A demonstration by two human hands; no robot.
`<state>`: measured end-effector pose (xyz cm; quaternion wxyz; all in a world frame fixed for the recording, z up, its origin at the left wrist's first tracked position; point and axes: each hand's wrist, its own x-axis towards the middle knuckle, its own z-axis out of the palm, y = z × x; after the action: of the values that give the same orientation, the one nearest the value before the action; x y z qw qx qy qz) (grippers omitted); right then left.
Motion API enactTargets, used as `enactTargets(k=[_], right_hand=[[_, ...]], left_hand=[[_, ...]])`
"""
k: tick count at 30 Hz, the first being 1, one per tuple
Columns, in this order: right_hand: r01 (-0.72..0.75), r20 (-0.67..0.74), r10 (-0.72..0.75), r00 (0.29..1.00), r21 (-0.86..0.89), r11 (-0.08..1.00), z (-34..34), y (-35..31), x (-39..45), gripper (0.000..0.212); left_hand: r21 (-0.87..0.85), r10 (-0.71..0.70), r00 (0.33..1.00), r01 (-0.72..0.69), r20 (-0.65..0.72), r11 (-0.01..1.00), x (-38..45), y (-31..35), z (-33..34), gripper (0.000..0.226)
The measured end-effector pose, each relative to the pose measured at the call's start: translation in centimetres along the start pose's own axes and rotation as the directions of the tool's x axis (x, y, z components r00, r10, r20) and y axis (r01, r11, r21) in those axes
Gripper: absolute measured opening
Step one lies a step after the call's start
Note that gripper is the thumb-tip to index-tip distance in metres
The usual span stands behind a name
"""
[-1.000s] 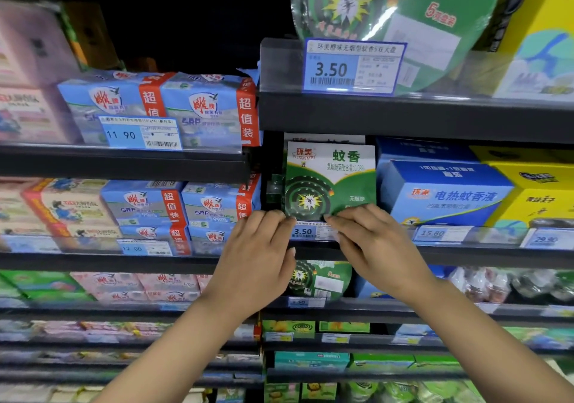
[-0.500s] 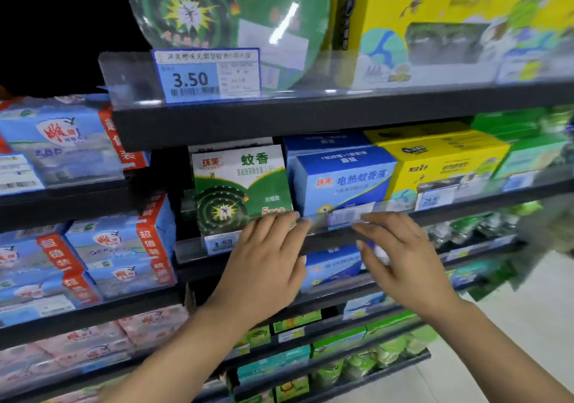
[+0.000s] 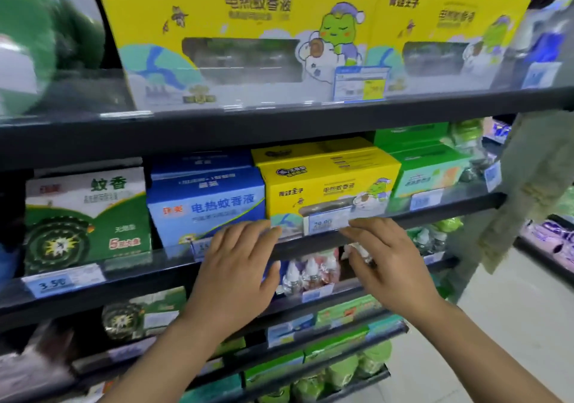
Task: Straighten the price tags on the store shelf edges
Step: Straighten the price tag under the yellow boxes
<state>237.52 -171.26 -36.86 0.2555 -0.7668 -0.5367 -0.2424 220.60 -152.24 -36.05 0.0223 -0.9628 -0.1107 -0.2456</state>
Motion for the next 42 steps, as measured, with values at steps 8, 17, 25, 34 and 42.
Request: enactTargets(k=[8,17,25,34,42], right_hand=[[0.067,0.063,-0.070,0.996,0.051,0.997,0.1,5.6,0.1,0.037],[-0.021,0.190,0.018,0.982,0.015,1.000,0.4,10.9,-2.3,0.039],[-0.217,0.212,0.233,0.949,-0.095,0.972,-3.1,13.7,-4.9,0.041],[-0.367,0.059,0.373,0.926,-0.084,0.926,-7.3,21.1,-6.2,0.043],[-0.343,0.025,0.344,0.939,-0.039,0.938,-9.2,29.0,-4.7,0.049]], left_hand=[[0.047,-0.111,0.994,0.111,-0.003,0.993,2.0,4.2,1.9,0.048],[0.031,-0.056,0.997,0.054,0.045,0.998,5.4,8.2,4.1,0.049],[-0.070,0.101,0.994,-0.098,0.047,0.993,9.3,11.5,5.5,0.048],[-0.093,0.185,0.982,-0.182,0.027,0.979,14.1,17.4,7.8,0.048],[-0.041,0.135,0.990,-0.134,0.032,0.990,19.3,23.1,11.0,0.048]])
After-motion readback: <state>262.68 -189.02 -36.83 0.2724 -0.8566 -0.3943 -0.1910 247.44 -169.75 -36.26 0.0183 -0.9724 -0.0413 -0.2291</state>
